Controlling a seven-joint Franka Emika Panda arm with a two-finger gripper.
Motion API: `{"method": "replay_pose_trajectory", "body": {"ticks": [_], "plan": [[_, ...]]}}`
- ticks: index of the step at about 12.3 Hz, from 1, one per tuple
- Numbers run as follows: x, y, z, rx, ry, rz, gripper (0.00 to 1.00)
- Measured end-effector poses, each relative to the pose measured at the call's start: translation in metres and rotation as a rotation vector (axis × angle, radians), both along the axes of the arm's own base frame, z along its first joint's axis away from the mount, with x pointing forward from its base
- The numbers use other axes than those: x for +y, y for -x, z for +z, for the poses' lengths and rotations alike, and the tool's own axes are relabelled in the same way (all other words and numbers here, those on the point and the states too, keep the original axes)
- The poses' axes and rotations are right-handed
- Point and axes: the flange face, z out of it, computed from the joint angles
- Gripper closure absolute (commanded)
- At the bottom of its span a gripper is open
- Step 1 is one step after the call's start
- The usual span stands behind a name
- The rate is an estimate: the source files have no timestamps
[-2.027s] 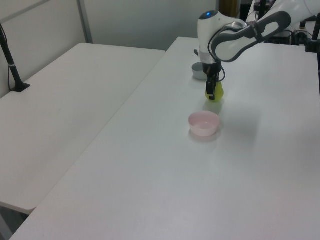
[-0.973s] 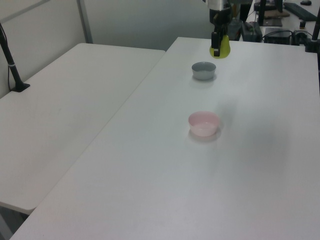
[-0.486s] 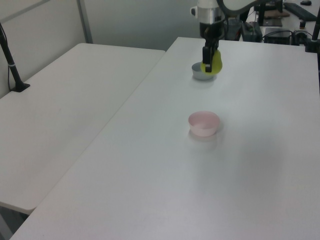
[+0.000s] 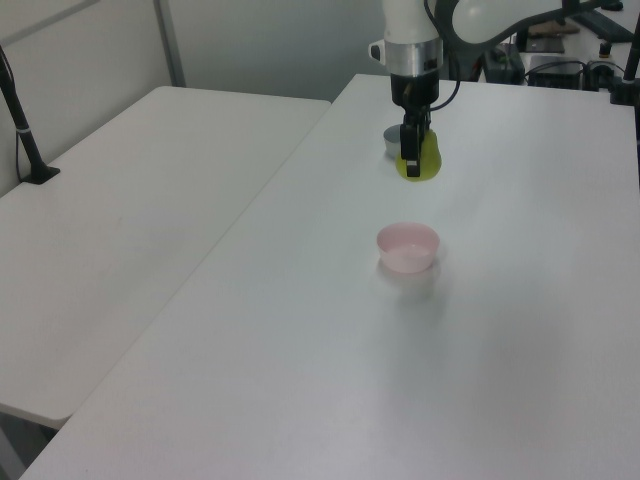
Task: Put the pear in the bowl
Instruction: 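Carry the pear over the pink bowl and lower it in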
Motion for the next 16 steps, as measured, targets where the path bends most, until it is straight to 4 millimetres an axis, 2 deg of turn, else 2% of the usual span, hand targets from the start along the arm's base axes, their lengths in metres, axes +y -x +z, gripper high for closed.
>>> {"method": "replay_pose_trajectory", "body": {"ticks": [2, 5, 7, 9, 16], "plan": [[0.012, 0.004, -0.016, 0.012, 0.023, 0.02, 0.52], [0.016, 0.002, -0.067, 0.009, 0.052, 0.042, 0.52], [0.015, -0.003, -0.092, 0.011, 0.065, 0.041, 0.52], [0.016, -0.008, -0.107, 0.008, 0.063, 0.039, 0.52], [0.019, -0.011, -0.128, 0.022, 0.064, 0.048, 0.45]]}}
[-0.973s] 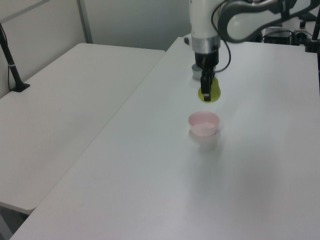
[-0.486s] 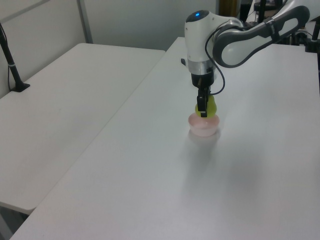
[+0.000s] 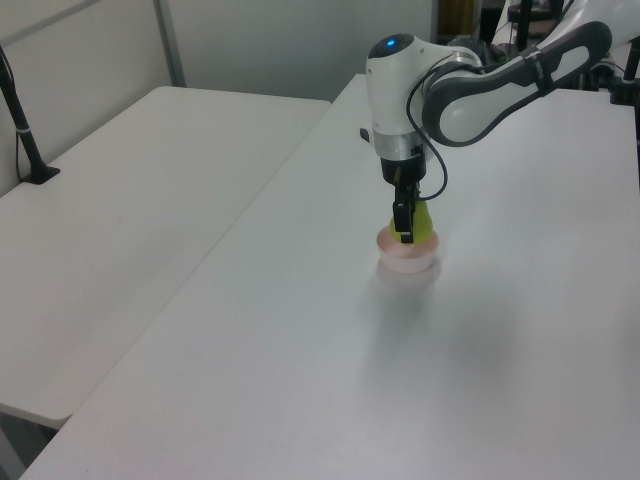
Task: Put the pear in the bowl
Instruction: 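Carry the pear over the pink bowl and lower it in, then open the gripper to release the pear into the pink bowl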
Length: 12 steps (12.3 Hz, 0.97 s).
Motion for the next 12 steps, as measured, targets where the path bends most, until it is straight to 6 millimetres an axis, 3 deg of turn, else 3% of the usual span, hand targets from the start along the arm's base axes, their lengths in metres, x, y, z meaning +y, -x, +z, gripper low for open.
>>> {"method": "replay_pose_trajectory", "body": {"ticks": [4, 6, 12], "plan": [[0.001, -0.002, -0.008, -0.001, 0.006, 0.009, 0.4], [0.001, -0.002, -0.009, 0.0, 0.006, 0.008, 0.19], [0.001, -0.002, -0.013, 0.005, 0.008, -0.006, 0.11]]}}
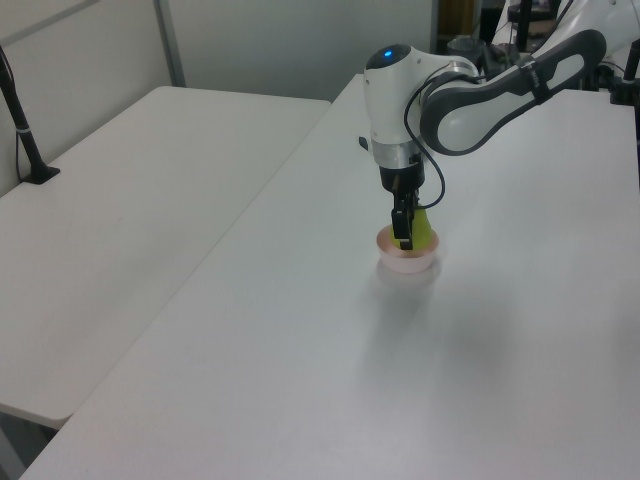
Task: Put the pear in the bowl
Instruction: 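Open the gripper to release the pear into the pink bowl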
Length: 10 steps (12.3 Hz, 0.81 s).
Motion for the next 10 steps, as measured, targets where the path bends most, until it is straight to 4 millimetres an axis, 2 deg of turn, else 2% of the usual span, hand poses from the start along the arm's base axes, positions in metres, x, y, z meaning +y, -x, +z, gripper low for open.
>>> {"method": "replay_pose_trajectory", "body": {"ticks": [5, 7, 10], "plan": [[0.0, -0.0001, 0.0001, -0.001, 0.0, -0.001, 0.08], [0.0, -0.0002, 0.0003, -0.001, 0.0, -0.001, 0.01], [-0.0002, -0.0016, 0.0041, -0.009, -0.001, -0.004, 0.0]]}}
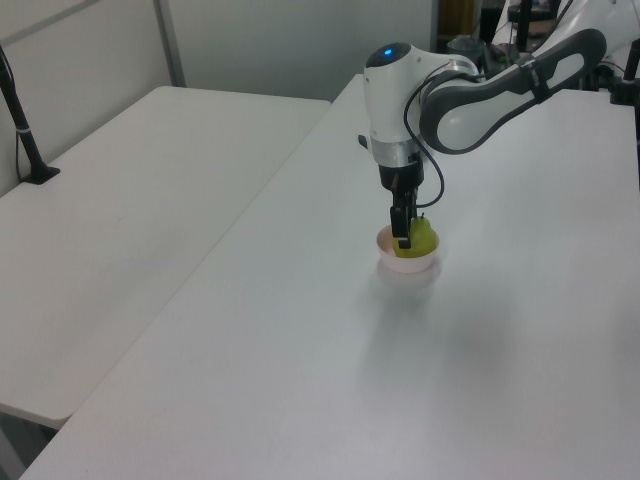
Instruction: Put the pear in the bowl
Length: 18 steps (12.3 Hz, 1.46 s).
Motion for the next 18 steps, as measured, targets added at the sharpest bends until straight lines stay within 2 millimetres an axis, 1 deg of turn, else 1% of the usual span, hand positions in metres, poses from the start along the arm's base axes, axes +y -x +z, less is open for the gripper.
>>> {"method": "replay_pose_trajectory", "body": {"ticks": [1, 2, 5, 6, 7, 8, 10, 11, 12, 15, 18], "plan": [[-0.001, -0.001, 0.009, -0.015, -0.002, -0.004, 0.0], [-0.003, -0.002, 0.022, -0.037, -0.002, -0.008, 0.0], [-0.013, 0.009, 0.076, -0.068, 0.02, -0.027, 0.0], [-0.024, 0.013, 0.098, -0.078, 0.029, -0.047, 0.0], [-0.035, 0.017, 0.113, -0.081, 0.025, -0.064, 0.0], [-0.052, 0.023, 0.135, -0.081, 0.007, -0.079, 0.0], [-0.084, 0.037, 0.172, -0.076, -0.028, -0.104, 0.0], [-0.097, 0.043, 0.186, -0.079, -0.03, -0.121, 0.0], [-0.114, 0.051, 0.204, -0.087, -0.033, -0.152, 0.0], [-0.142, 0.064, 0.229, -0.103, -0.037, -0.205, 0.0], [-0.153, 0.072, 0.239, -0.084, -0.029, -0.229, 0.0]]}}
